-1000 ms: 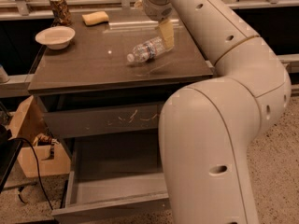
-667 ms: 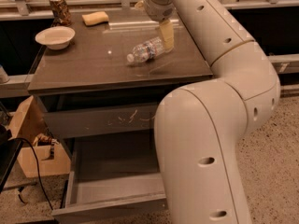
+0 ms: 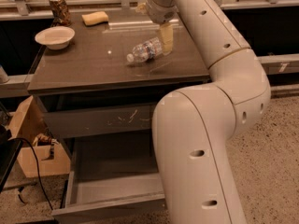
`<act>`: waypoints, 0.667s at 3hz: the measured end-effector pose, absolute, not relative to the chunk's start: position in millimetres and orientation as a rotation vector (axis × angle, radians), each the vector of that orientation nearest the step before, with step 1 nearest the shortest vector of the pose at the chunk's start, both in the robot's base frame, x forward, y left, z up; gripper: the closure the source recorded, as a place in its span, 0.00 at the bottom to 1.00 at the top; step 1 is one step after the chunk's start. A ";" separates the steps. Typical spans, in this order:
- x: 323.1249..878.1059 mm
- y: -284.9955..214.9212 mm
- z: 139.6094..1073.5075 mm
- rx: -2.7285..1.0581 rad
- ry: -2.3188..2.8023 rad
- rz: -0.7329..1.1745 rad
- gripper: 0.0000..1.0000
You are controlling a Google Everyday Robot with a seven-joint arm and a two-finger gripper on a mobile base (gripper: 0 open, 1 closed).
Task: Place water bottle into middle drawer
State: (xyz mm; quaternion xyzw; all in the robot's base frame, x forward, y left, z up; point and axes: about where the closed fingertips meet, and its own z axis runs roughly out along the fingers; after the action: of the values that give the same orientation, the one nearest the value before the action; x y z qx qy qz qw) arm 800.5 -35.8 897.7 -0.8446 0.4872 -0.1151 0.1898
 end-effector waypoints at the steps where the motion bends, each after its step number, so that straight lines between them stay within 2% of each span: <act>1: 802.8 -33.8 891.5 -2.367 1.372 -0.294 0.00; 2: 807.5 -29.3 883.0 -2.404 1.370 -0.311 0.00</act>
Offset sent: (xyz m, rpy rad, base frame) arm 0.0144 -0.0002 -0.0042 -0.0442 0.0496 0.0111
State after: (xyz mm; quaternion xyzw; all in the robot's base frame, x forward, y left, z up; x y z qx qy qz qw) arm 807.5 -29.3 883.0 -0.8497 0.4841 -0.1098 0.1777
